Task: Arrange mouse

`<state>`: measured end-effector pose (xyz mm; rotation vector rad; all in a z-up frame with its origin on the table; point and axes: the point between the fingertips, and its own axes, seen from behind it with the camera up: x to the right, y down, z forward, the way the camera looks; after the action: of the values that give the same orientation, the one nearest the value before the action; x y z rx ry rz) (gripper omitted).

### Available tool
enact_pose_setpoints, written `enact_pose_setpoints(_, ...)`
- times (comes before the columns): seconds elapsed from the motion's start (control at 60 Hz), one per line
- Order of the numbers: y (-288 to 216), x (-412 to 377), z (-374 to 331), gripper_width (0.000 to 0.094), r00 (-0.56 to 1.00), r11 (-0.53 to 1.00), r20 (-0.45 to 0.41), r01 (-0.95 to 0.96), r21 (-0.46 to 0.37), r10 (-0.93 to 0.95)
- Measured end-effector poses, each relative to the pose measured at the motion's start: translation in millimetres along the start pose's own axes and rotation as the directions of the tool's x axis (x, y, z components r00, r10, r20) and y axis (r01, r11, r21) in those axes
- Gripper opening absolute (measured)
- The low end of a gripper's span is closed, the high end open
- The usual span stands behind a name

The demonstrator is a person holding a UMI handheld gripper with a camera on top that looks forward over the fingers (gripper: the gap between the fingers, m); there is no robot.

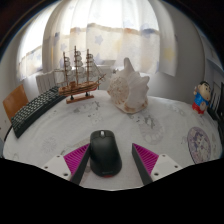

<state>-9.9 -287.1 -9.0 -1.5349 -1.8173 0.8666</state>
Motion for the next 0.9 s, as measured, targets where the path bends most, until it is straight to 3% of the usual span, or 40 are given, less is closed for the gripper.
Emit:
enact_pose_setpoints(0.133,-4.4,3.2,7.9,0.0846,1.000,1.000,0.004,-0.012,-0.007,0.012)
enact_pose_setpoints(0.167,-4.5,0.4,9.2,0.0790,1.000,1.000,0.016,-0.016,-0.009,0.016)
enact_pose_setpoints(0.233,-5.1,-9.5,10.2,0.0523,0.998,1.000,0.055,-0.018,-0.012,0.018)
enact_pose_setpoints(0.317,-7.4,-8.1,10.8,0.0465,0.999,1.000,0.041,0.021,-0.006,-0.021)
enact_pose_setpoints(0.433,-19.0,-9.2,4.5,0.0440,0.997,1.000,0.071,0.015,-0.013,-0.015)
enact_pose_setpoints(0.65,-107.8,58.8,-74.5,0.0439,0.994,0.994,0.094,-0.068,0.085,0.060)
enact_pose_setpoints(0.75,-122.6,124.2,-95.2,0.0438,0.995,0.992,0.065,-0.078,0.097,0.072)
enact_pose_setpoints(0.9,-108.7,256.0,-93.5,0.0439,0.997,0.994,-0.078,-0.013,0.110,0.021)
